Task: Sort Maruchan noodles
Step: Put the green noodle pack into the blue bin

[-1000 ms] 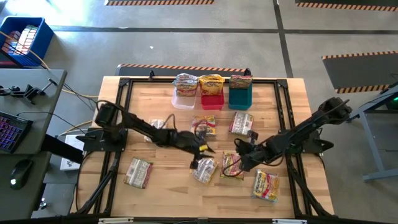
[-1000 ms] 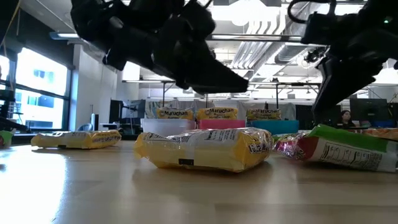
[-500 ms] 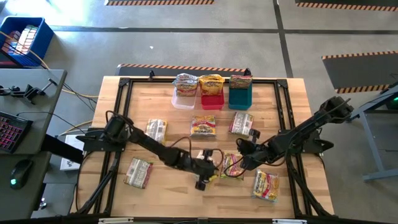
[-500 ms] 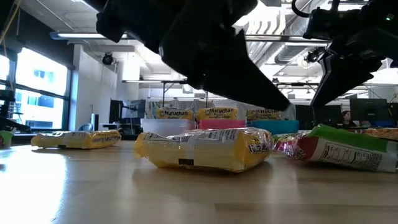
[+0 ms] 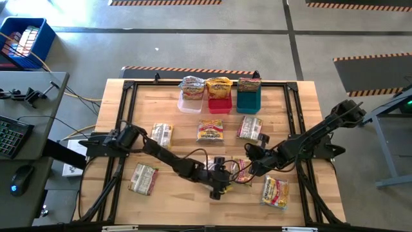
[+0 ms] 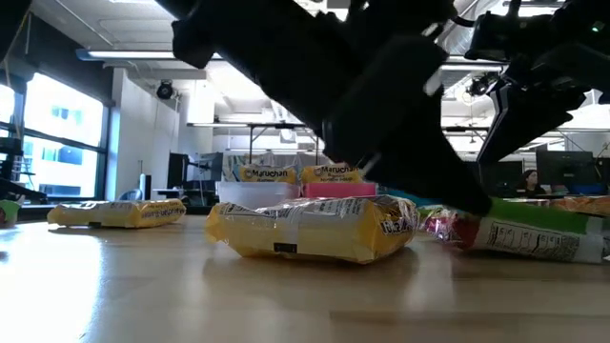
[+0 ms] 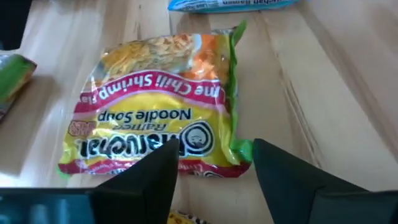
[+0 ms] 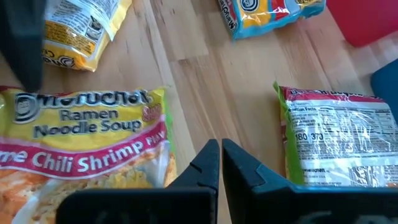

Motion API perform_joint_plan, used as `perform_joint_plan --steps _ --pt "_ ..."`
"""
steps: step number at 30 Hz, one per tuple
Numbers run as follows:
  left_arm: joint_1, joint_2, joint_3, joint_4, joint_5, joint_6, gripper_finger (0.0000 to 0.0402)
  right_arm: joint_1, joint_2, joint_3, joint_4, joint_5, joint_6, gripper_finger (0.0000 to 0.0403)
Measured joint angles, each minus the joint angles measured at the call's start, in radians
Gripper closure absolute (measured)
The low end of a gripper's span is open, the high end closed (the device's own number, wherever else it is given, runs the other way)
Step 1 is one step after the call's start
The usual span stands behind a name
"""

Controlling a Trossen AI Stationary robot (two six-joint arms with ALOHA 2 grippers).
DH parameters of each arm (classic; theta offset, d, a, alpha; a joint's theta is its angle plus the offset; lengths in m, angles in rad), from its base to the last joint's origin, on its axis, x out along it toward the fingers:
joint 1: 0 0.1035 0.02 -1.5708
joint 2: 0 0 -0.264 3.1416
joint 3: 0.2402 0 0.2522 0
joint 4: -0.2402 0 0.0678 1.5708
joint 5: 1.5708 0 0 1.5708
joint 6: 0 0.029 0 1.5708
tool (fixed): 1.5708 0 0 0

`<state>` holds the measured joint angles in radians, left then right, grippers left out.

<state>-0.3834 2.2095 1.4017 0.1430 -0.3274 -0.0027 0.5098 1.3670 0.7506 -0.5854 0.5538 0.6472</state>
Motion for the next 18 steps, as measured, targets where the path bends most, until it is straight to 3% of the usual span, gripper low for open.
perform_joint_plan --steps 5,10,18 --pt "0.000 0.024 0.019 0.007 0.012 0.022 0.0191 0.000 0.000 0.000 0.007 0.000 0.000 0.0403" --pt "0.008 0.025 0.021 0.000 0.004 0.014 0.0205 -0.001 0.000 0.000 0.017 0.000 -0.004 0.0403" --pt "0.042 0.024 0.021 -0.016 0.056 0.046 0.0315 -0.001 0.000 0.000 0.041 -0.005 -0.045 0.0403"
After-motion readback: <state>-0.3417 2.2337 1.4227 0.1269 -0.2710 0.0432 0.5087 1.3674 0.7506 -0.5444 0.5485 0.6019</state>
